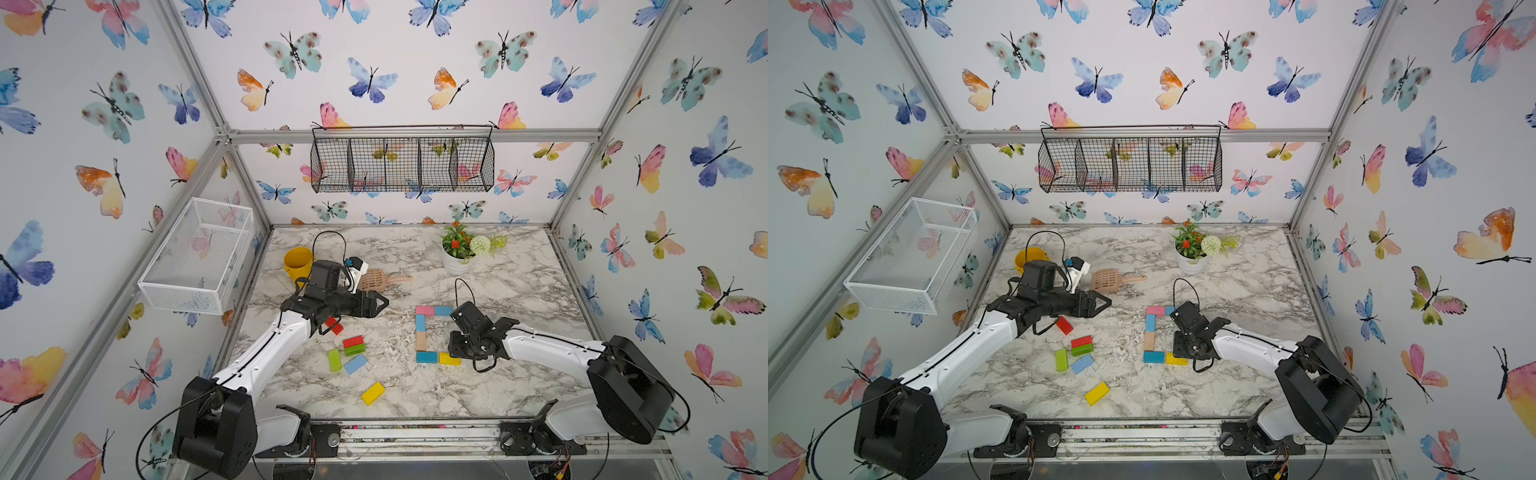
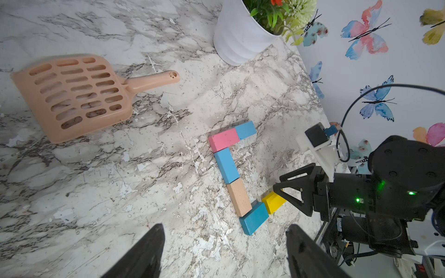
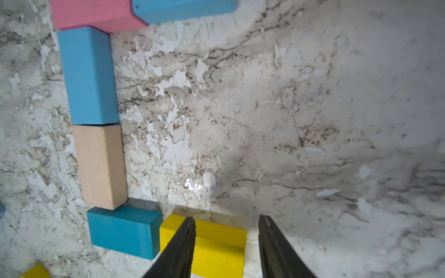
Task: Assemble the letter c with building blocks
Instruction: Assemble the building block at the center of the board.
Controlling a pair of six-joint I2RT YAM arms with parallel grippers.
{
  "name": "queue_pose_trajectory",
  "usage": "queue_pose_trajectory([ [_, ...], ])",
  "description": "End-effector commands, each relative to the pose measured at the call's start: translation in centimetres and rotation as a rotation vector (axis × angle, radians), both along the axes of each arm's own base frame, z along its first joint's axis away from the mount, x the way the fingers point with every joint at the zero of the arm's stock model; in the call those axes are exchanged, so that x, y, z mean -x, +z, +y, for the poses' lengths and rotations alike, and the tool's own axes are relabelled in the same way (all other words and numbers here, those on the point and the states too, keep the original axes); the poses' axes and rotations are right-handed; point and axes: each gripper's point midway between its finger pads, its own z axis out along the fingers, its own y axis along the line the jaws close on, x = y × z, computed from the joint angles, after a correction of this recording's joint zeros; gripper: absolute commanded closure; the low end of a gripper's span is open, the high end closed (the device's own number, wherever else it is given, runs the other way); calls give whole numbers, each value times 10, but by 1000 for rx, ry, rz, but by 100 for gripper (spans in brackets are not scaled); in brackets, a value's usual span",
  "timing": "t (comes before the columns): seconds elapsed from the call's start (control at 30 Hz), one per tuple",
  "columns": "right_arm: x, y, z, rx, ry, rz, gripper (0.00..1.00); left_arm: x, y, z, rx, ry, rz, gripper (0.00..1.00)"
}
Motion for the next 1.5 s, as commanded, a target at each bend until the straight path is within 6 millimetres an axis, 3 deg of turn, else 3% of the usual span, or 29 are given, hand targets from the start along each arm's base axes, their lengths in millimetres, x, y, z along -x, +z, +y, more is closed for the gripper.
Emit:
queue_pose_trajectory([
  [0.0, -2, 8, -6, 12, -21, -21, 52, 2, 5, 0, 20, -5, -13, 20],
  [0.1, 2, 12, -1, -24, -5, -12, 52, 2, 5, 0, 21, -6, -11, 20],
  [0.27, 14, 12, 4, -76, 31, 23, 61, 2, 5, 0, 21, -6, -12, 20],
  [0.57, 29, 9, -16, -29, 13, 39, 61, 2, 6, 1, 21, -4, -14, 20],
  [0.77, 35, -1, -13, -35, 35, 81, 62, 1, 5, 1, 20, -2, -13, 20],
  [0.9, 35, -1, -7, -65, 44, 84, 69, 2, 5, 1, 20, -3, -11, 20],
  [1.47, 40, -8, -3, -109, 38, 98, 69, 2, 5, 1, 20, -2, -11, 20],
])
